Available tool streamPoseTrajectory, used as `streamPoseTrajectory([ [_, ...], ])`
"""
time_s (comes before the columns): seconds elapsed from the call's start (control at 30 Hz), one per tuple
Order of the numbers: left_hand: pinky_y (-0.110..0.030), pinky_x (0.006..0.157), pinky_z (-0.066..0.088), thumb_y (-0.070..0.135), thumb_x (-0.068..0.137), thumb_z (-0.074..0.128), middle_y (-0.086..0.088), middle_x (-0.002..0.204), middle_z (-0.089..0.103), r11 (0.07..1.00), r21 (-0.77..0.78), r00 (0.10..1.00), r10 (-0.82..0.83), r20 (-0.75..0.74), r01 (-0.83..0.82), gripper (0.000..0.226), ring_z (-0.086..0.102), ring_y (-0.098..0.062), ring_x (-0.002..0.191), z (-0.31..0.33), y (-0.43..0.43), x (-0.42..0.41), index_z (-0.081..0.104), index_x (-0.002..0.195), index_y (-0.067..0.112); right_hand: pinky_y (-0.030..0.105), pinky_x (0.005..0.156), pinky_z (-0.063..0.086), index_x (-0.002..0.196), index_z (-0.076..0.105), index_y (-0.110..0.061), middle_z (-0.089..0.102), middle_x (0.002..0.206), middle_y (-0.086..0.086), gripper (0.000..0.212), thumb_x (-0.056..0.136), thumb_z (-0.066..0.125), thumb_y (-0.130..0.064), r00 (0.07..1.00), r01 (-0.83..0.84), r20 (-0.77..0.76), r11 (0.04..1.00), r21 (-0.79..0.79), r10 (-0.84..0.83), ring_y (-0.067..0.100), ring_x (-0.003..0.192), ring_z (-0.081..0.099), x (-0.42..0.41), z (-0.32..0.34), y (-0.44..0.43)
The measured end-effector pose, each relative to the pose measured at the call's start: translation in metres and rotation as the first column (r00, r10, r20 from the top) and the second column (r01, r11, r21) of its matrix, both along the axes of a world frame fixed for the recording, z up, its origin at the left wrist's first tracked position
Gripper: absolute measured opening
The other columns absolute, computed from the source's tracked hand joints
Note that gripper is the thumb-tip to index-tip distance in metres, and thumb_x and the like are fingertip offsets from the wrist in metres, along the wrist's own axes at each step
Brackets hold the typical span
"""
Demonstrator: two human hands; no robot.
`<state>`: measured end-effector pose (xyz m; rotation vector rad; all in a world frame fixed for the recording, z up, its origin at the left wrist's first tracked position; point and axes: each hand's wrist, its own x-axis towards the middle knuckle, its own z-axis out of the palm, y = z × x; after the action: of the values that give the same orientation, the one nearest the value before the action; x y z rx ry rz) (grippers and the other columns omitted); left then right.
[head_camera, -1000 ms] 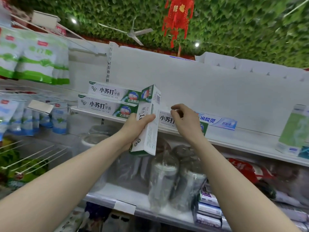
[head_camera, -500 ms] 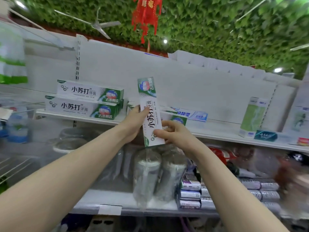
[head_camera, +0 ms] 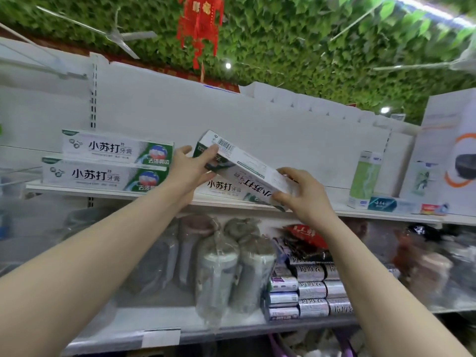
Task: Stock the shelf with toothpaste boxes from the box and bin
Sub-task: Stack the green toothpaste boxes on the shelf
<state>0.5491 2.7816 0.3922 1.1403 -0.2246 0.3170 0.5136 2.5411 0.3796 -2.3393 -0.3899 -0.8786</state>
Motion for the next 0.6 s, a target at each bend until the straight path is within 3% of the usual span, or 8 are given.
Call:
streamPoseTrajectory([
  [0.07, -0.041, 0.090, 0.056, 0.022, 0.085, 0.072, -0.020, 0.114, 0.066, 0.999, 0.040, 1.000, -0.010, -0.002, 0.010, 0.068, 0.070, -0.026, 0.096, 0.003, 0.005, 0.003, 0.033, 0.139, 0.010, 0.034, 0.091, 0.043, 0.127, 0.061, -0.022, 0.058, 0.116, 0.003, 0.053, 0.077, 0.076, -0.014, 1.000, 0.018, 0.010, 1.000, -0.003, -0.018, 0.022, 0.108, 0.054, 0.005, 0.007, -0.008],
  [0.17, -0.039, 0.090, 0.056, 0.021, 0.087, 0.071, -0.018, 0.108, 0.070, 0.991, 0.135, 0.999, -0.023, 0.023, 0.020, 0.051, 0.072, -0.024, 0.092, 0.004, 0.000, 0.008, 0.045, 0.131, 0.014, 0.047, 0.092, 0.050, 0.127, 0.061, -0.026, 0.055, 0.115, 0.000, 0.053, 0.078, 0.074, -0.011, 1.000, 0.008, -0.007, 1.000, 0.030, -0.008, 0.023, 0.107, 0.055, 0.014, 0.013, -0.017],
  [0.2, -0.036, 0.088, 0.056, 0.022, 0.088, 0.070, -0.016, 0.107, 0.070, 0.989, 0.147, 0.999, -0.029, 0.028, 0.024, 0.048, 0.072, -0.023, 0.092, 0.004, -0.001, 0.009, 0.047, 0.129, 0.016, 0.044, 0.090, 0.053, 0.127, 0.060, -0.027, 0.054, 0.116, 0.000, 0.052, 0.079, 0.073, -0.010, 1.000, -0.010, -0.021, 0.999, 0.049, 0.011, 0.024, 0.107, 0.056, 0.018, 0.014, -0.019],
  [0.27, -0.032, 0.084, 0.057, 0.023, 0.088, 0.069, -0.013, 0.110, 0.069, 0.987, 0.160, 0.999, -0.026, 0.039, 0.020, 0.043, 0.071, -0.022, 0.095, 0.004, 0.000, 0.014, 0.049, 0.126, 0.019, 0.024, 0.078, 0.056, 0.130, 0.060, -0.025, 0.055, 0.121, 0.000, 0.051, 0.083, 0.071, -0.008, 0.994, -0.066, -0.077, 0.991, 0.120, 0.076, 0.022, 0.107, 0.058, 0.027, 0.016, -0.023],
  [0.33, -0.030, 0.082, 0.057, 0.024, 0.090, 0.067, -0.011, 0.115, 0.066, 0.982, 0.189, 0.999, 0.001, 0.045, -0.009, 0.035, 0.069, -0.022, 0.098, 0.006, 0.002, 0.020, 0.050, 0.121, 0.018, 0.009, 0.065, 0.049, 0.133, 0.059, -0.025, 0.056, 0.128, 0.001, 0.050, 0.087, 0.067, -0.008, 0.981, -0.116, -0.133, 0.975, 0.189, 0.143, 0.016, 0.105, 0.060, 0.034, 0.018, -0.025],
  [0.47, -0.030, 0.082, 0.058, 0.025, 0.095, 0.059, -0.011, 0.118, 0.063, 0.967, 0.251, 0.999, 0.037, 0.034, -0.044, 0.031, 0.068, -0.022, 0.101, 0.011, 0.006, 0.030, 0.048, 0.119, 0.010, 0.011, 0.061, 0.051, 0.133, 0.059, -0.019, 0.058, 0.129, 0.009, 0.048, 0.089, 0.063, 0.000, 0.947, -0.205, -0.180, 0.933, 0.297, 0.265, 0.004, 0.089, 0.064, 0.051, 0.023, -0.026],
  [0.6, -0.029, 0.085, 0.056, 0.023, 0.094, 0.060, -0.010, 0.114, 0.064, 0.964, 0.263, 0.998, 0.031, 0.045, -0.042, 0.035, 0.068, -0.019, 0.099, 0.012, 0.003, 0.039, 0.048, 0.124, 0.007, 0.017, 0.066, 0.056, 0.134, 0.057, -0.018, 0.058, 0.127, 0.013, 0.048, 0.090, 0.062, 0.002, 0.917, -0.236, -0.230, 0.907, 0.348, 0.327, 0.009, 0.089, 0.065, 0.065, 0.032, -0.032],
])
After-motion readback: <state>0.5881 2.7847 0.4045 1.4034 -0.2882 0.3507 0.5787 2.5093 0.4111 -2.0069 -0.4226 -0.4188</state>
